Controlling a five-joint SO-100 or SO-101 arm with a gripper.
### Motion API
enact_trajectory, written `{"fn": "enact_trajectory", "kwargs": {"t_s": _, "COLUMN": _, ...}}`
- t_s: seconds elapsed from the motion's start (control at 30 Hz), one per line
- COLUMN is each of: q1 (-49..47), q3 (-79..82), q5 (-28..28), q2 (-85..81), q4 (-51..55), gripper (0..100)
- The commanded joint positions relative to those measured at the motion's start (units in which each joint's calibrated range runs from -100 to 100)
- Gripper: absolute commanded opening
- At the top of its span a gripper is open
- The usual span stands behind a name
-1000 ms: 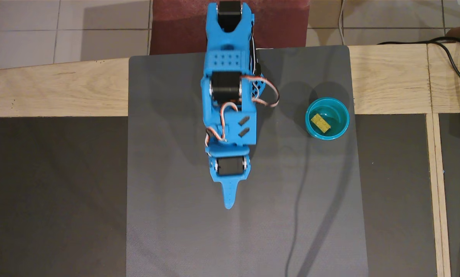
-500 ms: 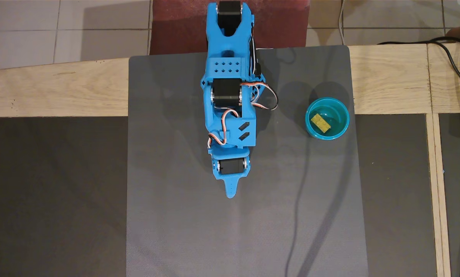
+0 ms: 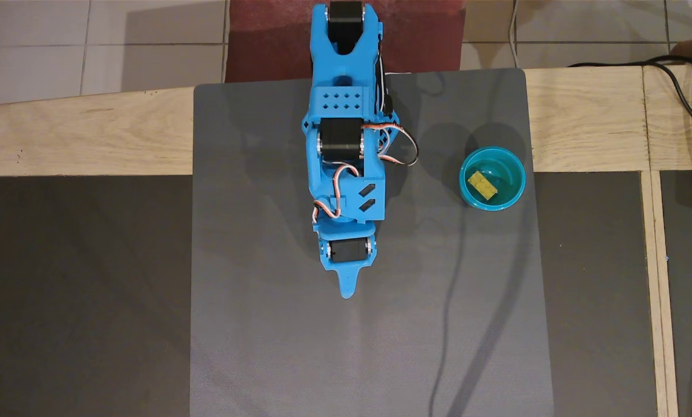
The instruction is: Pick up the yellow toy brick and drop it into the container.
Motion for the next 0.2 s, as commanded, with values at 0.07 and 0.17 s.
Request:
{"fn": "enact_trajectory", "kwargs": {"t_s": 0.07, "q1": 0.03, "q3": 0.09, "q5": -0.16, "q2": -0.44, "q4": 0.34, "gripper": 0}}
{"fn": "enact_trajectory", "kwargs": {"t_s": 0.17, "q1": 0.03, "q3": 0.09, "q5": -0.16, "q2": -0.44, "q4": 0.34, "gripper": 0}}
